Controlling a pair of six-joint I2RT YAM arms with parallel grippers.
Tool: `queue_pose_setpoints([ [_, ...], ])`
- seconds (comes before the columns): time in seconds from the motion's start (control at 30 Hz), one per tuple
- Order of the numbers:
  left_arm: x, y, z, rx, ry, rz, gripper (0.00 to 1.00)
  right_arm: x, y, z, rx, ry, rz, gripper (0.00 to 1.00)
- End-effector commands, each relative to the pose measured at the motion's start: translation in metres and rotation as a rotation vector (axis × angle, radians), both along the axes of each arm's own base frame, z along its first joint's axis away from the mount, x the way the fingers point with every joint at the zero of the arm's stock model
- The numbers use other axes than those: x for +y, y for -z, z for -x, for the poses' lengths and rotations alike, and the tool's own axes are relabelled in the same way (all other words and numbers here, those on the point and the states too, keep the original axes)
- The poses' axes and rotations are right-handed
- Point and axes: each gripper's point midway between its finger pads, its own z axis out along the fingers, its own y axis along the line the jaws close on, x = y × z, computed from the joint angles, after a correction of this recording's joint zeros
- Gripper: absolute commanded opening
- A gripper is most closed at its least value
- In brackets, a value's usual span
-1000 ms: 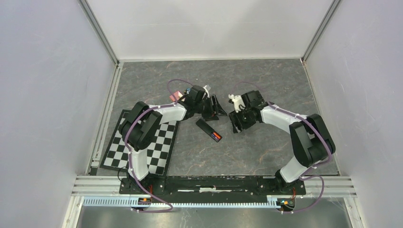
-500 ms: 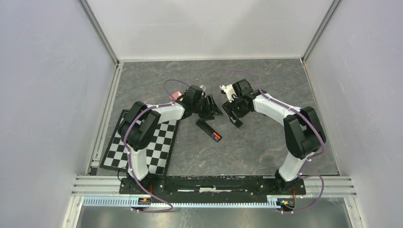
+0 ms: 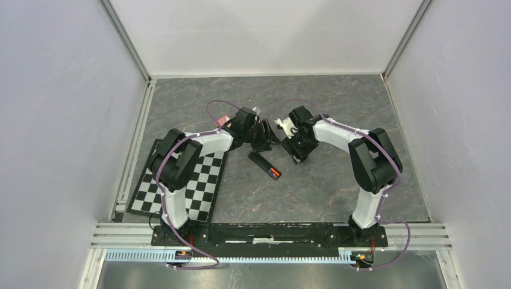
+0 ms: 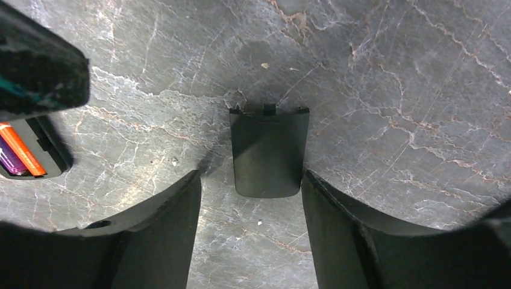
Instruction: Load the batteries into the remote control
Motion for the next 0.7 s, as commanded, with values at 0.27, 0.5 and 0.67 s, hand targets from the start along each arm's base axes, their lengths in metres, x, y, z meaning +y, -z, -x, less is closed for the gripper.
queue_pose_setpoints([
  [0.27, -0.004, -0.024, -0.004, -0.074, 0.024, 0.044, 0.62, -0.004, 0.000, -0.007, -0.001, 0.017, 0.048, 0.46],
  [0.5, -0.013, -0.026, 0.002, -0.069, 0.063, 0.102, 0.61, 0.010, -0.018, -0.014, -0.064, 0.008, -0.044, 0.41],
  [0.67, -0.017, -0.029, 0.007, -0.067, 0.087, 0.127, 0.62, 0.017, -0.030, -0.010, -0.083, -0.004, -0.100, 0.41],
])
